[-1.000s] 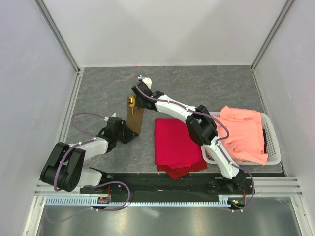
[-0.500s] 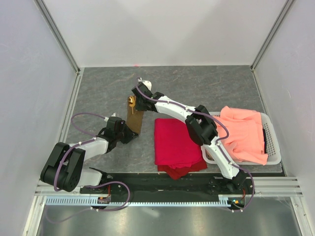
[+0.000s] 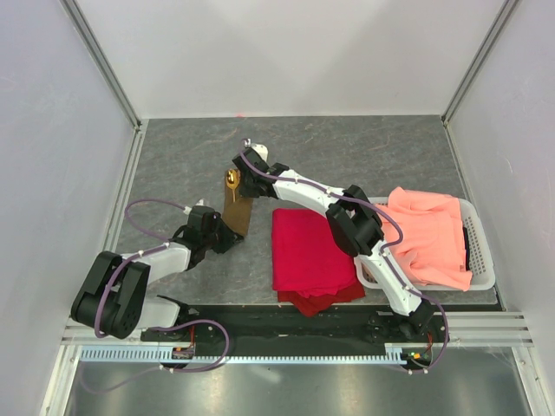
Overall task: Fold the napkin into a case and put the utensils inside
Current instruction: Insert the spoon into the folded napkin, then reset both arms
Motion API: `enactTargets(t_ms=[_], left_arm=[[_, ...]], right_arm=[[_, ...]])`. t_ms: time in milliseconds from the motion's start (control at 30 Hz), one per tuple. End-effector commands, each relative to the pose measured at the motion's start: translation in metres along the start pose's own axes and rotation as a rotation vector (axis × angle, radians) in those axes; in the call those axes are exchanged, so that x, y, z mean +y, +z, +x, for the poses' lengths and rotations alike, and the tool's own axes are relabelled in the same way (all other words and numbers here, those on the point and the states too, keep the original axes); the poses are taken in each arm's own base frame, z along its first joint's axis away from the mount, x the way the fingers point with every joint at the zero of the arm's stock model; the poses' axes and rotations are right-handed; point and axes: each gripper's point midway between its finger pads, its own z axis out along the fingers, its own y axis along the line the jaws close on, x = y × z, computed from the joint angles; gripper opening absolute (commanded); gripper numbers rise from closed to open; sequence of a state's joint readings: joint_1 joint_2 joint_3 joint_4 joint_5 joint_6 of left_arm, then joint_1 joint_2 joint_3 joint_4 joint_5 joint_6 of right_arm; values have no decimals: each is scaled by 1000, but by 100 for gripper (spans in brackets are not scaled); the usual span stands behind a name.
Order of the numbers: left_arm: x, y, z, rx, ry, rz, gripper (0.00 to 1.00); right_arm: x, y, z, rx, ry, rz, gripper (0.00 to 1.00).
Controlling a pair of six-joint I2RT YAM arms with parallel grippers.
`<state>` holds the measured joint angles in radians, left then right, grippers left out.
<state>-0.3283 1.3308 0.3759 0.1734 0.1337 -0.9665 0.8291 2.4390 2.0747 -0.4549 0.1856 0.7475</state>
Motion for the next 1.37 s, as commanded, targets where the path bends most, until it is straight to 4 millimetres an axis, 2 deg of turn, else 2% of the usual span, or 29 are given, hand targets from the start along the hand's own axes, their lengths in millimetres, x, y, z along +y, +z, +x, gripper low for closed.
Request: enactTargets(t_ms=[0, 233, 333, 400, 433, 467, 500, 567, 600, 633, 667, 733, 767, 800, 833, 867, 900, 933, 967, 1000, 1033, 1067, 1133, 1167, 1200, 1233, 1267, 1333], left_arm=[[-4, -4, -6, -31, -21, 14, 2], [-13, -12, -1, -1, -20, 52, 3], [-28, -24, 4, 31, -22, 127, 4], [-52, -42, 9, 62, -2, 252, 8], [-54, -48, 14, 78, -3, 277, 11], [-61, -57, 18, 98, 3, 324, 19], [-71, -71, 16, 77, 15, 381, 23], [-79, -87, 23, 104, 20, 441, 30], [-89, -100, 23, 91, 42, 498, 32], [-93, -107, 24, 95, 62, 523, 36], [-96, -113, 27, 108, 80, 543, 43], [-103, -125, 26, 90, 128, 568, 46], [-105, -128, 28, 88, 147, 577, 48], [-109, -132, 27, 79, 168, 588, 49], [-110, -133, 27, 76, 174, 592, 50], [-113, -134, 32, 88, 189, 600, 50], [-115, -135, 34, 89, 201, 604, 51], [-116, -132, 35, 88, 203, 594, 52], [-121, -134, 43, 109, 223, 607, 52], [-126, -136, 46, 114, 246, 618, 52], [-127, -133, 49, 116, 257, 610, 52], [-131, -136, 57, 137, 281, 627, 52], [-138, -140, 61, 138, 302, 654, 52], [-141, -145, 65, 142, 312, 674, 52], [-148, -149, 64, 132, 320, 709, 52], [-151, -154, 66, 136, 329, 732, 53], [-156, -160, 68, 139, 339, 762, 53], [-173, -182, 72, 159, 367, 873, 53]], right_arm=[[30, -29, -27, -41, -2, -79, 34], [44, -40, -46, -80, -12, -118, 35], [53, -53, -62, -117, -27, -131, 36], [56, -64, -70, -135, -44, -132, 36], [57, -75, -81, -160, -50, -132, 37], [57, -82, -84, -168, -70, -132, 38], [56, -97, -89, -179, -70, -137, 39], [60, -116, -88, -166, -93, -174, 39], [49, -116, -72, -130, -132, -156, 40], [52, -143, -78, -149, -144, -183, 40], [49, -153, -72, -133, -158, -196, 42], [28, -178, -50, -92, -185, -192, 43], [22, -187, -45, -97, -187, -200, 50], [4, -203, -29, -84, -196, -192, 54], [-3, -212, -25, -94, -189, -197, 63], [-25, -209, 3, -43, -195, -175, 68], [-24, -236, -2, -85, -180, -221, 93], [-24, -245, 1, -102, -162, -257, 98], [-40, -241, 28, -50, -163, -255, 98], [-39, -260, 25, -85, -148, -292, 98], [-42, -264, 30, -90, -131, -299, 98], [-55, -262, 45, -64, -136, -286, 98], [-60, -277, 47, -90, -132, -311, 98], [-68, -275, 59, -76, -132, -311, 98], [-64, -288, 58, -103, -128, -367, 98], [-56, -295, 53, -136, -118, -425, 98], [-58, -297, 56, -142, -105, -439, 98], [-42, -325, 43, -211, -103, -552, 98]])
